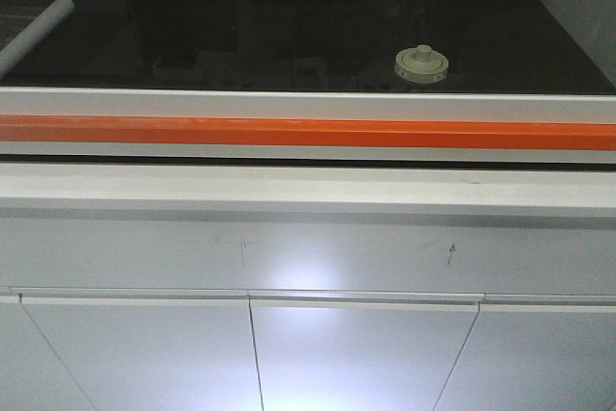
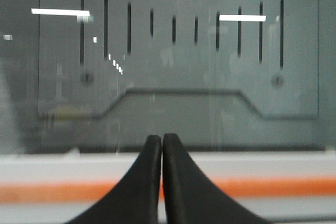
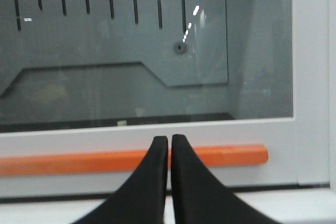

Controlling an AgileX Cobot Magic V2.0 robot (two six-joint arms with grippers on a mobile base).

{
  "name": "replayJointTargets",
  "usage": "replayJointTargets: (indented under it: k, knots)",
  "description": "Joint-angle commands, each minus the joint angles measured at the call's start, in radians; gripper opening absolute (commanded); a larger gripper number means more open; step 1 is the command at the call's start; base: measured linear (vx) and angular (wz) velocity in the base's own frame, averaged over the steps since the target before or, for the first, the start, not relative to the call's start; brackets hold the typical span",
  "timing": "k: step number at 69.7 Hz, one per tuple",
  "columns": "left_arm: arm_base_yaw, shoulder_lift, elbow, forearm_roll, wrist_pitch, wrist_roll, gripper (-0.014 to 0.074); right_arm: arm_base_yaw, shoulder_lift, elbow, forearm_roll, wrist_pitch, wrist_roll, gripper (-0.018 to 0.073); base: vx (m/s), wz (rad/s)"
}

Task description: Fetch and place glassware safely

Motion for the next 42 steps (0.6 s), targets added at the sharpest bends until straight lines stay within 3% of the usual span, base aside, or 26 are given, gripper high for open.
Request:
replayJointTargets:
  k: [1,22,35,42]
  knots:
    - [-0.004,0.089,-0.143,0.000,-0.051,-0.012,-0.0007,-0.005,0.075,-0.130,-0.012,-0.088,0.000,-0.0003,0.00,0.00]
    - [-0.004,0.494,-0.556,0.000,-0.048,-0.012,-0.0007,-0.005,0.424,-0.501,-0.027,-0.096,-0.003,-0.0003,0.00,0.00]
    - [-0.004,0.703,-0.662,0.000,-0.055,-0.013,-0.0007,-0.005,0.660,-0.565,-0.024,-0.220,-0.001,-0.0003,0.00,0.00]
    - [-0.004,0.785,-0.664,0.000,-0.045,-0.013,-0.0007,-0.005,0.767,-0.563,-0.016,-0.205,0.001,-0.0003,0.00,0.00]
